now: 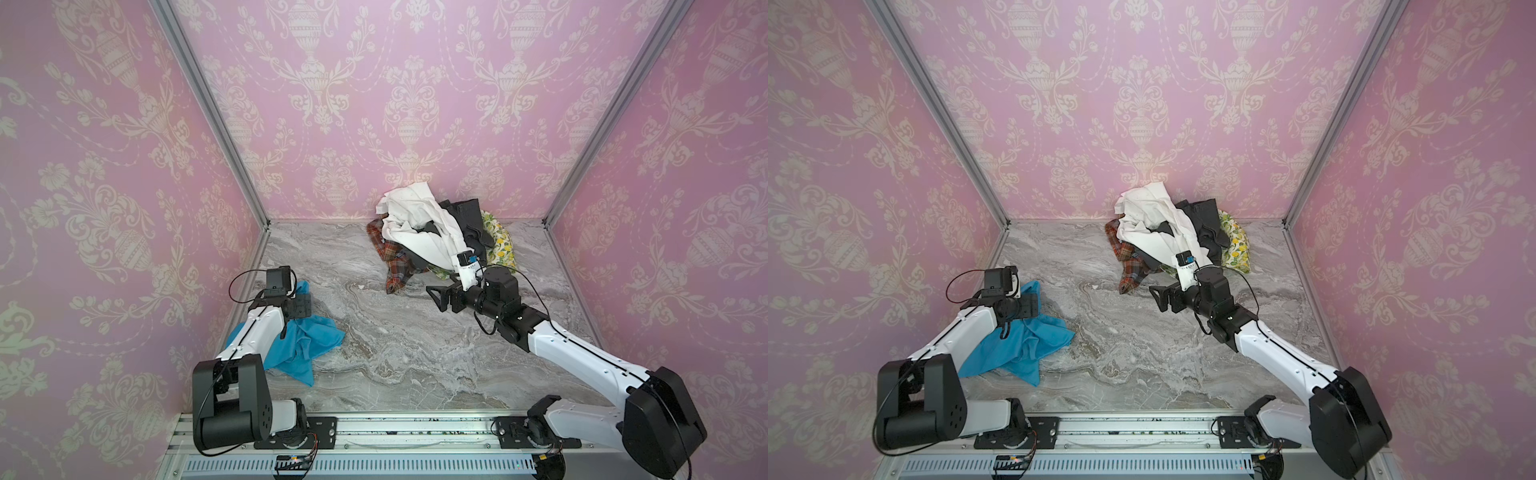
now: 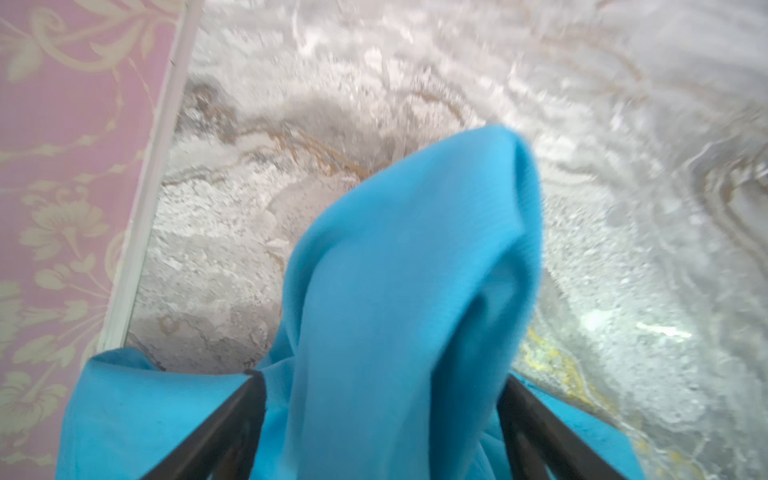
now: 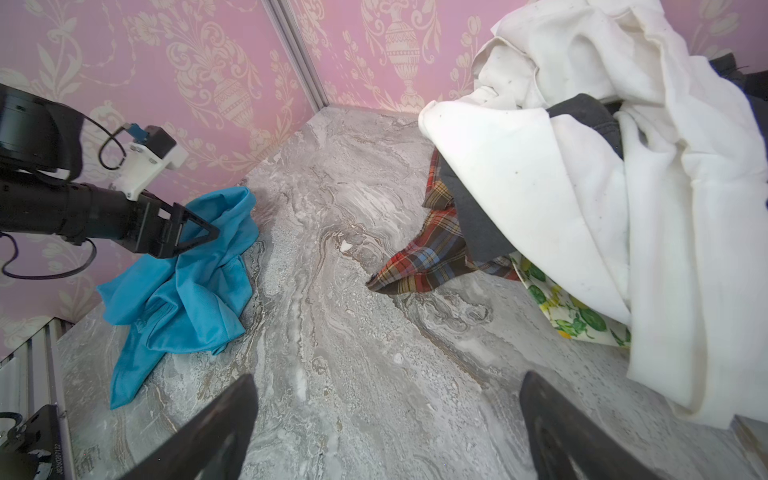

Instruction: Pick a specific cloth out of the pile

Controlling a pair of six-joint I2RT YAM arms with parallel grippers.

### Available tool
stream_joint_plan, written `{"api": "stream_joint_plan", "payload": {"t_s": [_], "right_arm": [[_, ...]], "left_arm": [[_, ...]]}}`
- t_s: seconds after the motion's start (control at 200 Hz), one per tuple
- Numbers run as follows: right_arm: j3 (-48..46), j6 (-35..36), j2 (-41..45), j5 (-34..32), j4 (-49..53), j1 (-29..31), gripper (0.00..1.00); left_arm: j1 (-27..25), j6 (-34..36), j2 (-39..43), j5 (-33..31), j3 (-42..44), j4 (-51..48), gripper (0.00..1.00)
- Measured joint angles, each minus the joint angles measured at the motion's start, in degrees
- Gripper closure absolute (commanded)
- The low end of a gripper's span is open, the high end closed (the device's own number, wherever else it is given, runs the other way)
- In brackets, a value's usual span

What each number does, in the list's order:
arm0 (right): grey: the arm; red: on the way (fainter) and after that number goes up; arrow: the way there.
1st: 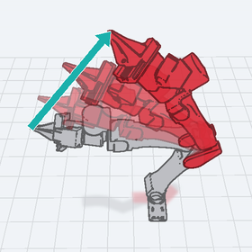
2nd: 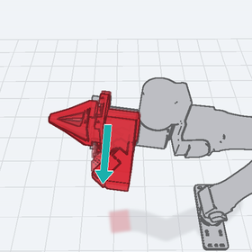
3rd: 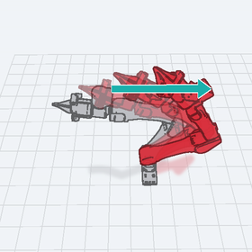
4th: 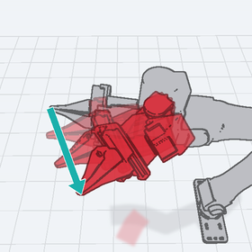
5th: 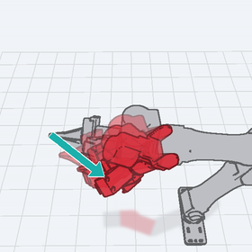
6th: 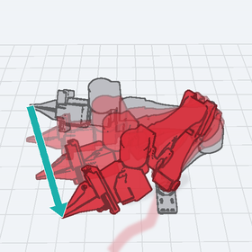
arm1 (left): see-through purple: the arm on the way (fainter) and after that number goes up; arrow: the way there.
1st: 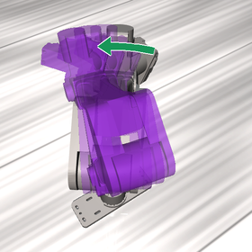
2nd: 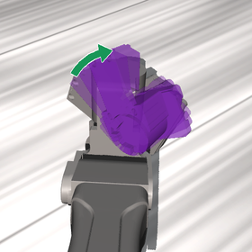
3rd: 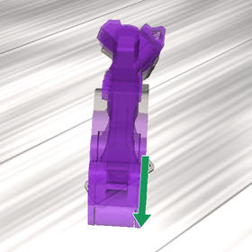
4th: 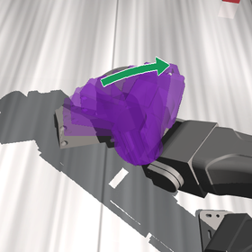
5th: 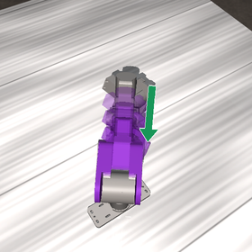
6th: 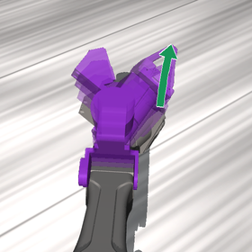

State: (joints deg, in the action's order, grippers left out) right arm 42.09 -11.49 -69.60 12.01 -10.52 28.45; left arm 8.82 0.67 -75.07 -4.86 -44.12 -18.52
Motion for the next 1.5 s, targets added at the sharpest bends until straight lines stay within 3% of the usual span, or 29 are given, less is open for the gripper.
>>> {"api": "stream_joint_plan", "payload": {"t_s": [0.39, 0.63, 0.821, 1.161, 1.501], "right_arm": [[6.82, 2.71, 1.55, -6.34, 10.45, -3.67, 0.0], [6.73, 6.1, 5.16, -10.21, 11.72, -5.84, 0.0], [0.07, 8.37, 7.85, -14.16, 5.62, -8.24, 0.0], [-14.14, 10.86, 7.96, -19.08, -9.22, -11.89, 0.0], [-21.75, 12.07, 1.33, -20.55, -24.2, -16.55, 0.0]], "left_arm": [[-0.44, -1.51, 8.94, 4.26, -4.09, 3.3, 0.01], [-0.74, -5.77, 11.87, 11.17, -3.04, 13.38, 0.01], [-0.74, -9.16, 11.74, 14.71, 2.38, 24.0, 0.01], [-0.74, -10.84, 7.65, 15.72, 10.49, 36.74, 0.01], [-0.74, -10.93, 0.37, 13.22, 19.69, 50.86, 0.01]]}}
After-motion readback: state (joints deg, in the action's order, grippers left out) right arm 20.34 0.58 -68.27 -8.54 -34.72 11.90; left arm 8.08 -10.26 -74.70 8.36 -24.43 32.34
